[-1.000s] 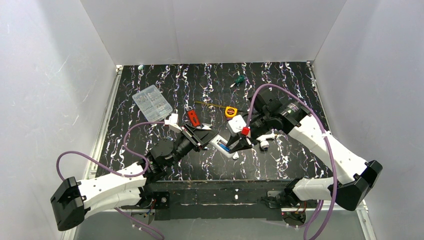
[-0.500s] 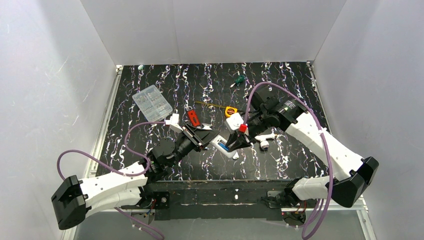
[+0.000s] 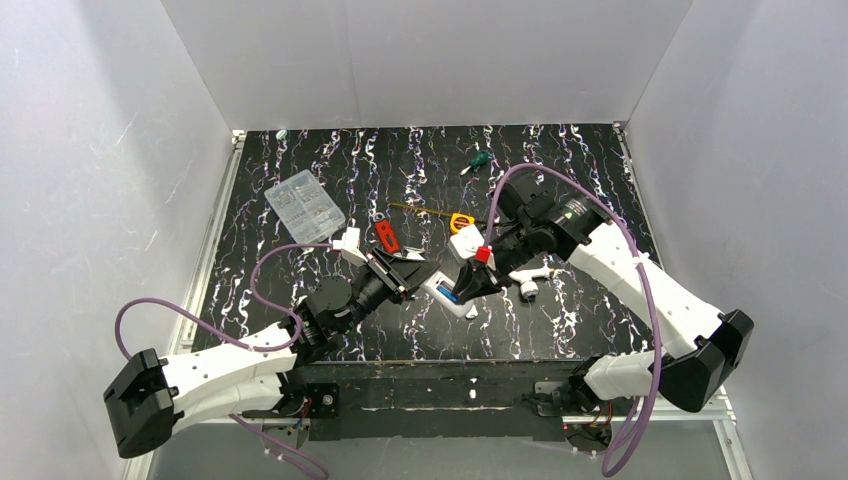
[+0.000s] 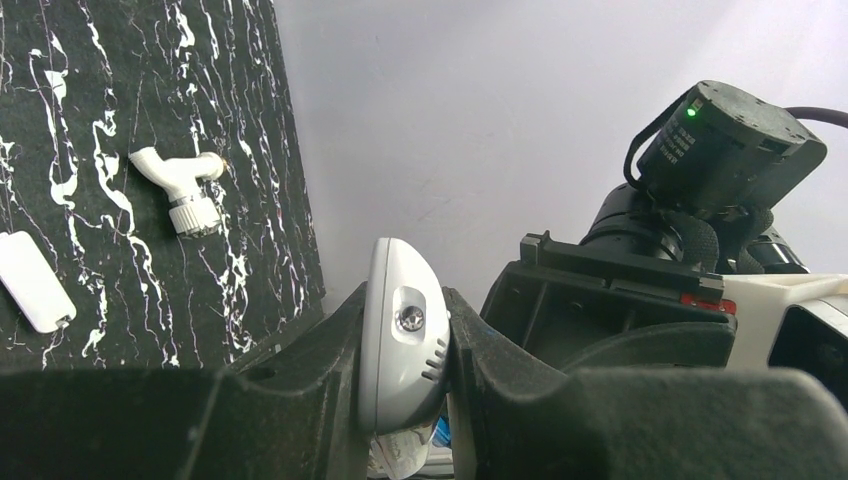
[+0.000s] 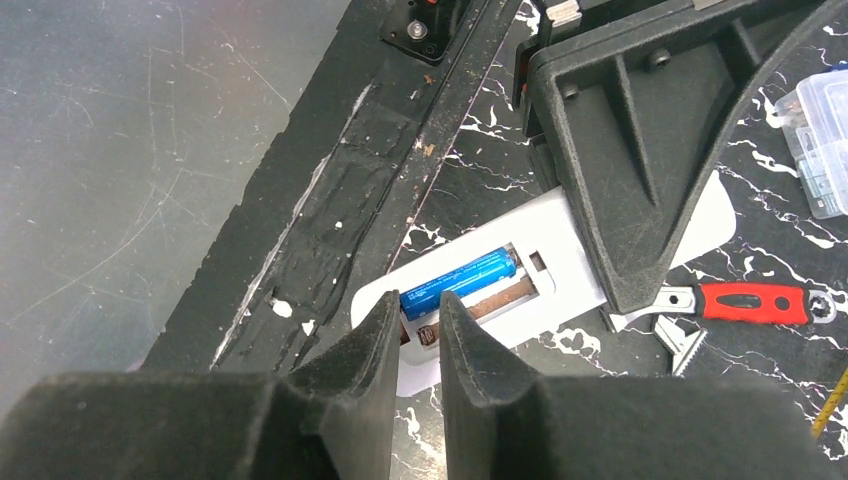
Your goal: Load the batteries into the remote control
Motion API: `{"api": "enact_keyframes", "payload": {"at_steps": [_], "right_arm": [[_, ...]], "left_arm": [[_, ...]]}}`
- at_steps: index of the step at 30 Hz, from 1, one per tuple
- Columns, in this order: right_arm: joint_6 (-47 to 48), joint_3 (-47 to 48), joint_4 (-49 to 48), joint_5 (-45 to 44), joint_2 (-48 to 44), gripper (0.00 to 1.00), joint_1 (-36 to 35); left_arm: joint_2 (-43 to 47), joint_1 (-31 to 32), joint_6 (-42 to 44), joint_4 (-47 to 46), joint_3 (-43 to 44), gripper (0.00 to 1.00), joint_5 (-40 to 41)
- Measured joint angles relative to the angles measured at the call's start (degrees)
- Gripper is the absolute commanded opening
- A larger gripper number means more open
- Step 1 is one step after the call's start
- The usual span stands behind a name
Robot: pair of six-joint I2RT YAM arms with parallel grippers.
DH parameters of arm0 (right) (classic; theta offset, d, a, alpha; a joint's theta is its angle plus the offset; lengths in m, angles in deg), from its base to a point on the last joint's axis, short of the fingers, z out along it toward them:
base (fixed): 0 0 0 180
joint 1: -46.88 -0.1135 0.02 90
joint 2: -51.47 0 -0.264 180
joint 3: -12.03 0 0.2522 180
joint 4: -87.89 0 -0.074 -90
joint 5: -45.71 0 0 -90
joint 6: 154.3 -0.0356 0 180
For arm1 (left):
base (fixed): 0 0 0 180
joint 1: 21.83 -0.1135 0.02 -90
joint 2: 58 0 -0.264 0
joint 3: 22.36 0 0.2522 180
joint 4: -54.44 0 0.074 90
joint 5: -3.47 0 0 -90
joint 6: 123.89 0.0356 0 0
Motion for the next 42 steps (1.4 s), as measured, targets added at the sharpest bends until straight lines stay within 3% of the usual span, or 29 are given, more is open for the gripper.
{"api": "enact_keyframes", "payload": {"at_steps": [20,42], "right_arm": [[-1.7,0.5,1.6,0.0,2.7,0.09,0.3],[-5.7,0.9,0.6,-0.7,3.8,0.09,-0.1]], "left_arm": [[-0.7,-0.1,0.5,0.5,0.0,0.0,0.1],[-0.7,-0.3,0.9,1.2,0.0,0.0,0.9]]}}
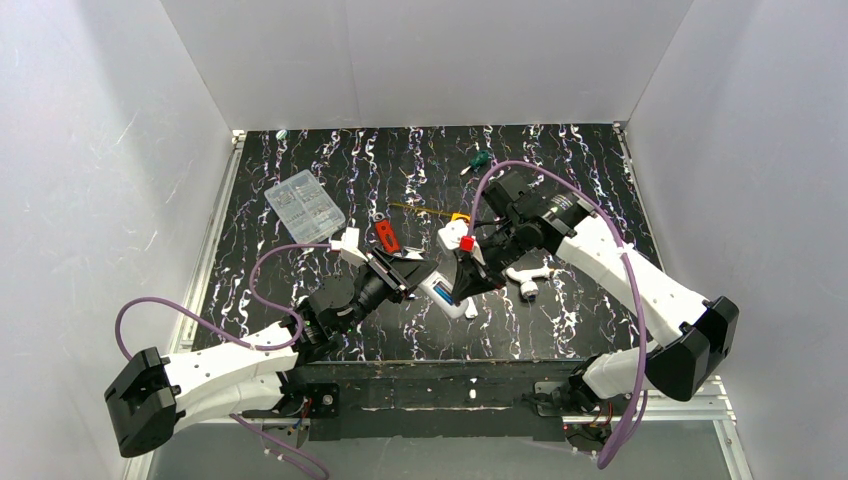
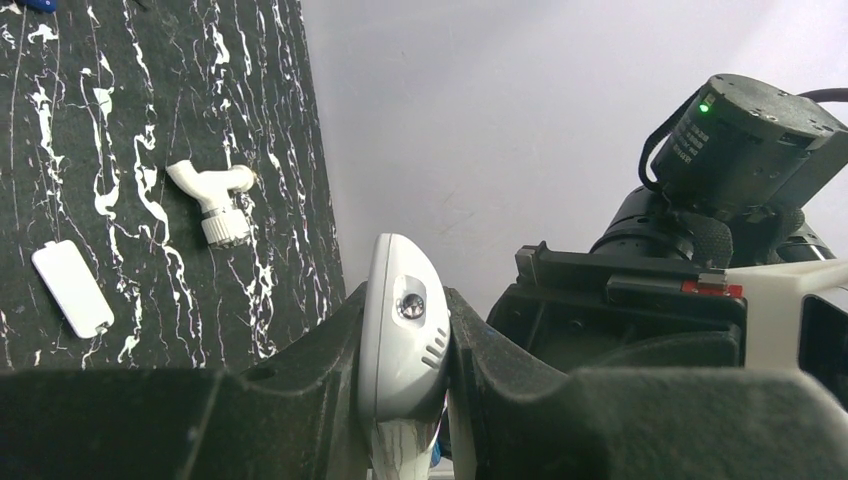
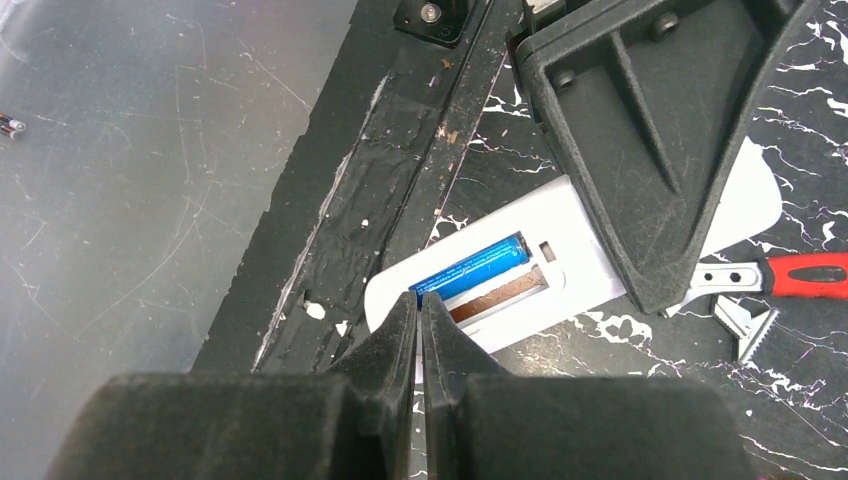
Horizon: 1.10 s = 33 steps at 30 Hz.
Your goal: Load the batteries into the remote control
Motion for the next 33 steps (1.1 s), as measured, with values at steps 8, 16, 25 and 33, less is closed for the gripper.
{"api": "enact_keyframes", "payload": {"at_steps": [8,16,25,33], "right_arm": [[-0.8,0.0,-1.0,-1.3,0.0,0.09,-1.4],[-3.4,0.0,-2.3,-4.0,-0.4,0.08,-2.4],[-6.7,0.0,-3.6,-7.3,-0.4,0.05,-3.8],[-8.9,0.2,-4.1,-9.4,-0.1,0.04,-5.1]], "left_arm": [[0.0,0.0,0.0,0.3,0.0,0.0,0.5],[0.0,0.0,0.2,0.7,0.0,0.0,1.3],[0.9,0.0,0.9,2.5,0.0,0.0,2.6],[1.6,0.0,1.3,3.9,0.0,0.0,3.3]]}}
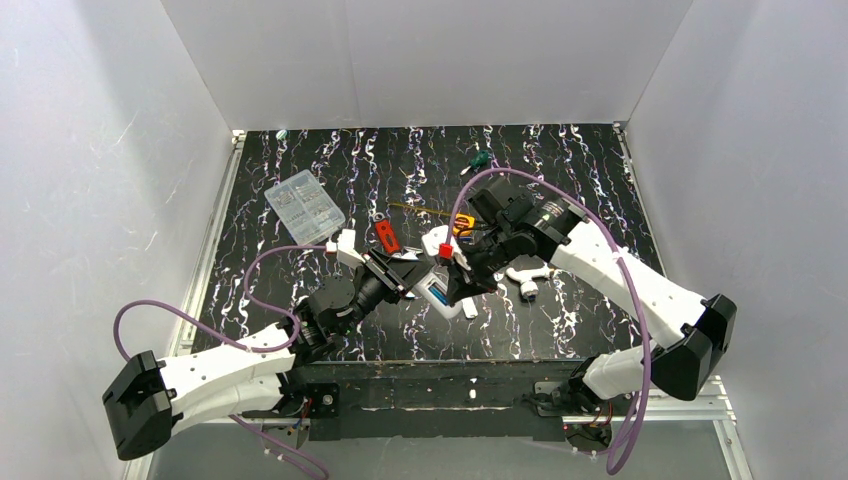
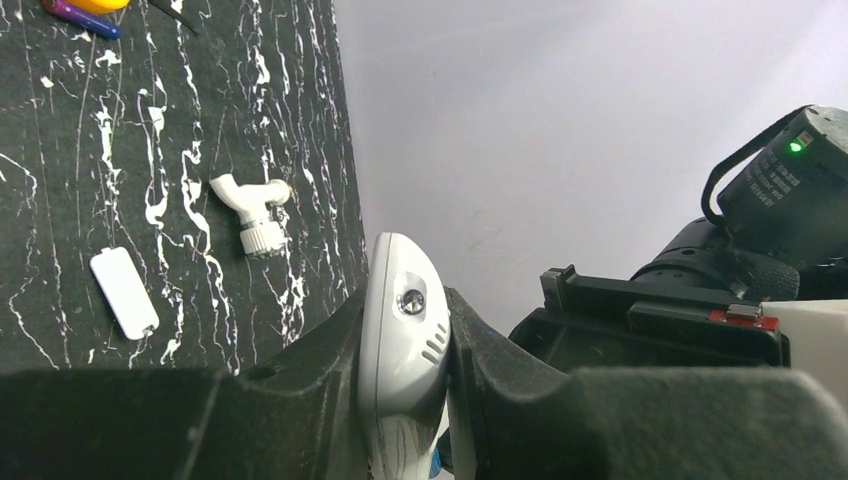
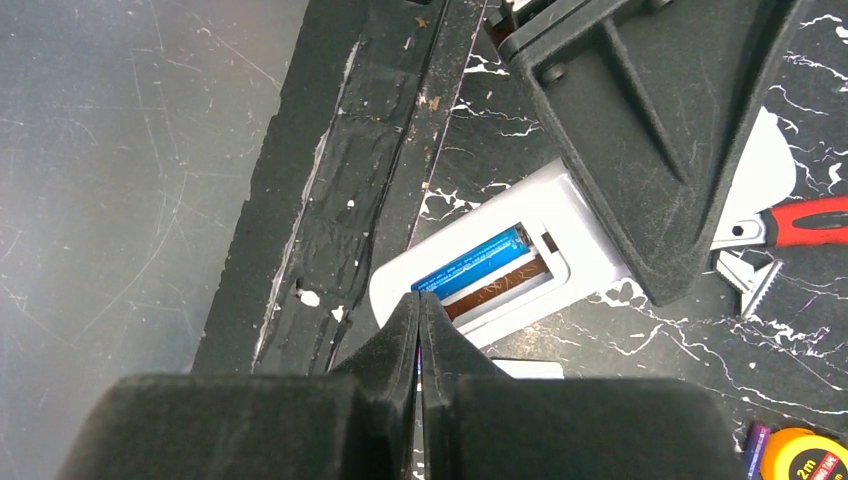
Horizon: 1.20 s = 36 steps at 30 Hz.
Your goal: Load the batteries into the remote control
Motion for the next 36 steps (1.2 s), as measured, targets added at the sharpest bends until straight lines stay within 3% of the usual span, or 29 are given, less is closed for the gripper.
{"api": "enact_keyframes", "payload": {"at_steps": [36], "right_arm": [[-22.1,3.8,-1.9,-17.3,4.7,0.01,-6.8]], "left_arm": [[-0.1,0.0,1.7,3.2,0.0,0.0,2.7]]}}
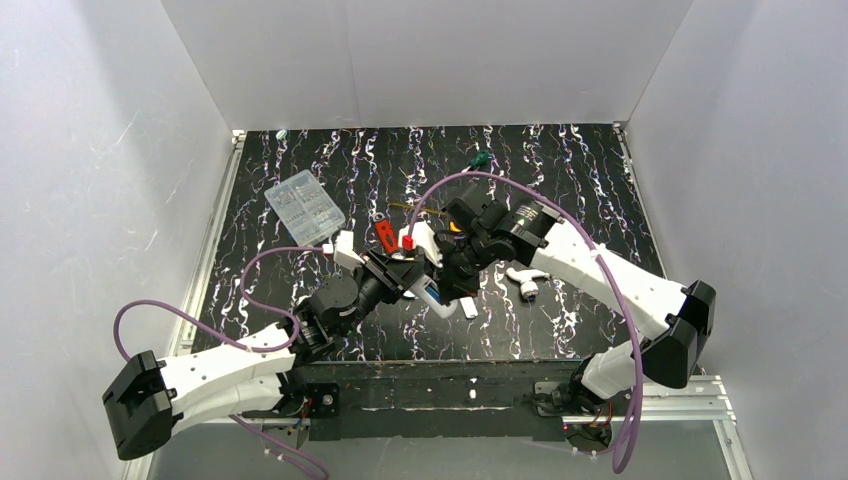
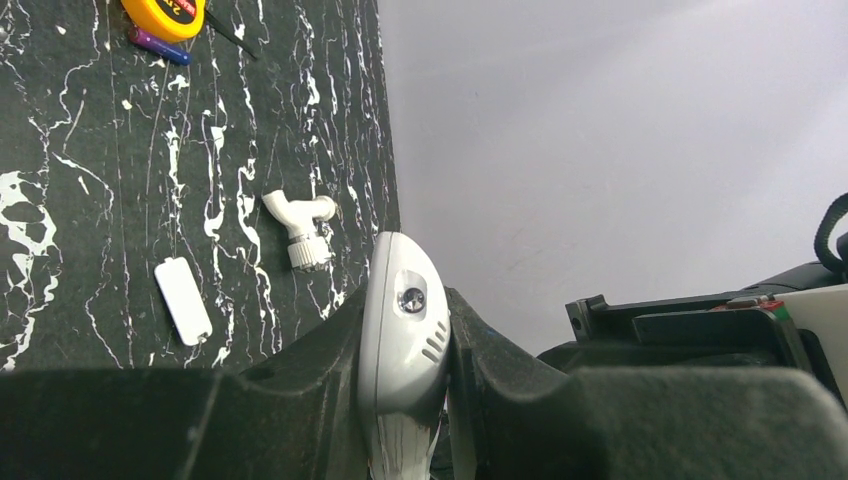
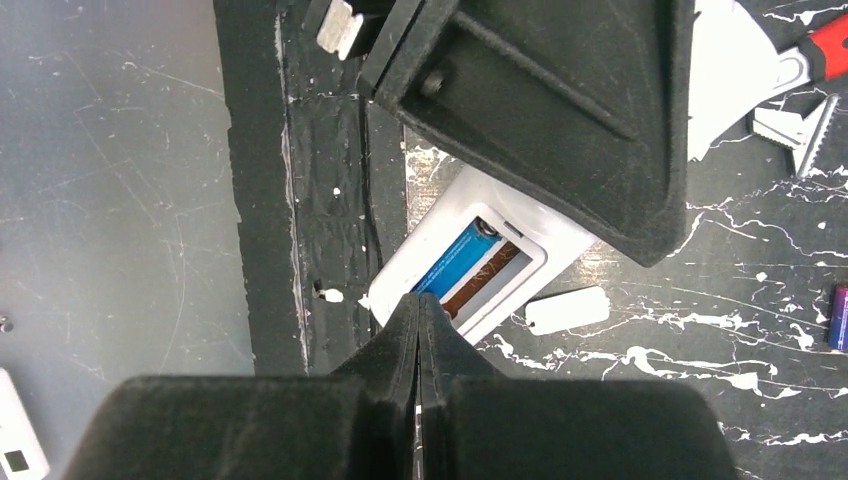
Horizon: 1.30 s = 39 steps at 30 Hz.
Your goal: Load the batteries into the remote control
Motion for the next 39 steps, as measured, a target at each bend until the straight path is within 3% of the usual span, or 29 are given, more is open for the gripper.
{"api": "enact_keyframes", "payload": {"at_steps": [18,21,24,30,34,39], "right_arm": [[-4.7,0.0,-4.0,-4.7,-2.4,0.03,-1.4],[-5.4,0.0,-5.8,-6.4,-5.7,0.12,-1.6],[-7.6,-0.8,-9.4,-8.2,-10.6,0.27,-1.6],[-18.2,-9.8,-20.9,-16.6,-24.6,0.47,-1.7],[-30.4,-19.9,-28.4,-22.3,-32.9,0.76,-1.6],[-45.1,-29.7,-34.4,-24.3,-37.0,0.83,-1.6]], "left_arm": [[1.1,0.0,-0.1,-0.9,-0.2,0.0,0.1],[3.5,0.1,-0.3,-2.5,-1.3,0.0,-0.5],[5.3,0.3,-0.1,-4.1,-2.7,0.0,-0.7],[6.5,0.3,0.8,-4.4,-4.4,0.0,-0.7],[6.1,0.3,1.9,-5.9,-4.4,0.0,-0.9],[3.5,0.3,2.8,-10.2,-4.4,0.0,-1.1]]}}
